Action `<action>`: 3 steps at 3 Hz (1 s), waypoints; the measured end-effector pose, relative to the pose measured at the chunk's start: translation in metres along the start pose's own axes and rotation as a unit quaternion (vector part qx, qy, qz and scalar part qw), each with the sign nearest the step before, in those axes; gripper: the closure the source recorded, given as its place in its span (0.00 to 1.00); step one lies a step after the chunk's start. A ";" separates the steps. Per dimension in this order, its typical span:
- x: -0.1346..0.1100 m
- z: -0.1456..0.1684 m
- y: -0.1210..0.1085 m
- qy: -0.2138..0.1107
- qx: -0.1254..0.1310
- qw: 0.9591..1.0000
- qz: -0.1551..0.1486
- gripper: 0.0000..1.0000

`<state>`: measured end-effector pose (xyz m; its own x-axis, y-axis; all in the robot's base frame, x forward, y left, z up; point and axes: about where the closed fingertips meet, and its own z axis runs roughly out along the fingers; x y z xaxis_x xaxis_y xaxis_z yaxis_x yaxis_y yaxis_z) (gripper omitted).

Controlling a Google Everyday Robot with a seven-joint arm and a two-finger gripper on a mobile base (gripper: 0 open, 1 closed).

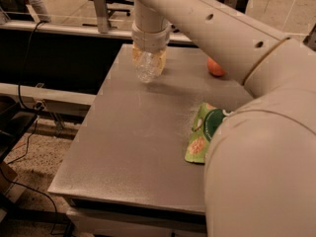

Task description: Pick water bottle

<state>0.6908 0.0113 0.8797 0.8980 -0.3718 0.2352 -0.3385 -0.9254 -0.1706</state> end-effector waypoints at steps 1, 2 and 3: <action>-0.010 -0.032 0.016 -0.008 0.019 1.000 0.011 1.00; -0.021 -0.063 0.025 -0.026 0.036 0.999 0.009 1.00; -0.028 -0.093 0.028 -0.042 0.053 0.998 0.001 1.00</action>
Offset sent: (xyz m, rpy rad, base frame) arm -0.0789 -0.0328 0.0878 0.1309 0.0662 0.0309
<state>0.6301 -0.0114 0.9575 0.9193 -0.3624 0.1538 -0.3130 -0.9097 -0.2729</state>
